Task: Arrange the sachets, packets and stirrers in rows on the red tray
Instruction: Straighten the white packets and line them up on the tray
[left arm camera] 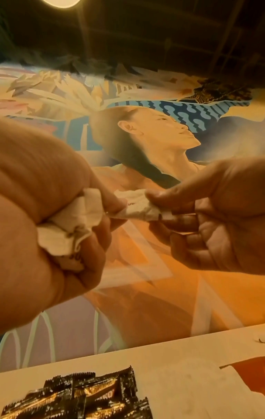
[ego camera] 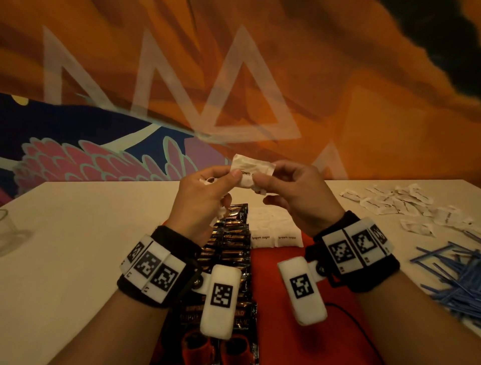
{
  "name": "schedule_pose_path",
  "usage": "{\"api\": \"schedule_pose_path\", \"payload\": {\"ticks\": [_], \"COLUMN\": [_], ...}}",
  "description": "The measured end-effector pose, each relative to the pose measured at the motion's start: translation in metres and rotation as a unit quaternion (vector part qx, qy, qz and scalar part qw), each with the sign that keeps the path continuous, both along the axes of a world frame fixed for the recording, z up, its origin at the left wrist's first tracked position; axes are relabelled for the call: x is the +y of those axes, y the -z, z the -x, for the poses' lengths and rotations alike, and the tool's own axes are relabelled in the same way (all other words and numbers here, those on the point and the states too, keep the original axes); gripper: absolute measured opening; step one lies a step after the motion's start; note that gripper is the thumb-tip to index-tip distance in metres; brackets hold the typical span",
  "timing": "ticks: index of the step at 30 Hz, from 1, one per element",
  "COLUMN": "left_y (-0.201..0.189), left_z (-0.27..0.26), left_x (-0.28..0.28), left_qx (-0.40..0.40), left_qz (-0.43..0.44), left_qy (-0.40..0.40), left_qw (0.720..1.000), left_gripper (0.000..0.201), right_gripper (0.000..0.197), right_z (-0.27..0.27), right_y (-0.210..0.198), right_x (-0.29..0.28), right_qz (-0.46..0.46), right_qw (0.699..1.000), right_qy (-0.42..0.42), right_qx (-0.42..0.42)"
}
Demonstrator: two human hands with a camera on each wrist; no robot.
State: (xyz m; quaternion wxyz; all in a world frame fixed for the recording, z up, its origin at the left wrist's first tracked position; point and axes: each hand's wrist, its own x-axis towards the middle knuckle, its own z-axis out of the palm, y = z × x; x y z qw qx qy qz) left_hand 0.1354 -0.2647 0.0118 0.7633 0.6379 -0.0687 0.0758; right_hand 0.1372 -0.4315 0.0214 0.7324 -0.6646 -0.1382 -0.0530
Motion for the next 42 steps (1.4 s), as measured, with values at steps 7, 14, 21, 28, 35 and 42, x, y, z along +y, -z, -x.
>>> {"api": "schedule_pose_path", "payload": {"ticks": [7,14,21,28,35,42], "left_y": [0.002,0.003,0.005,0.003,-0.001,-0.006], "left_z": [-0.001,-0.001,-0.004,-0.005,-0.006,-0.004], "left_x": [-0.006,-0.001,-0.001,0.003,0.009,0.012], "left_qx": [-0.007,0.001,-0.023,-0.016,-0.001,-0.003], "left_qz": [0.015,-0.02,-0.06,-0.083,-0.06,-0.055], "left_qy": [-0.031,-0.01,-0.067,-0.084,-0.073,-0.074], "left_qw": [0.999,1.0,0.996,0.993,0.995,0.996], "left_gripper": [0.012,0.028,0.021,0.023,0.022,0.02], "right_gripper": [0.019,0.028,0.02,0.01,0.019,0.016], "right_z": [-0.004,-0.006,-0.012,-0.016,-0.033,-0.037], "right_y": [0.002,0.009,0.013,0.013,0.032,0.045], "right_x": [0.002,-0.002,-0.006,-0.019,-0.047,-0.034], "right_qz": [-0.057,0.103,0.136,0.148,0.351,0.462], "right_qw": [0.996,0.993,0.989,0.989,0.93,0.87], "right_qy": [0.001,0.037,0.025,0.009,0.032,-0.003], "right_qx": [0.074,-0.053,-0.049,-0.017,0.106,0.172]}}
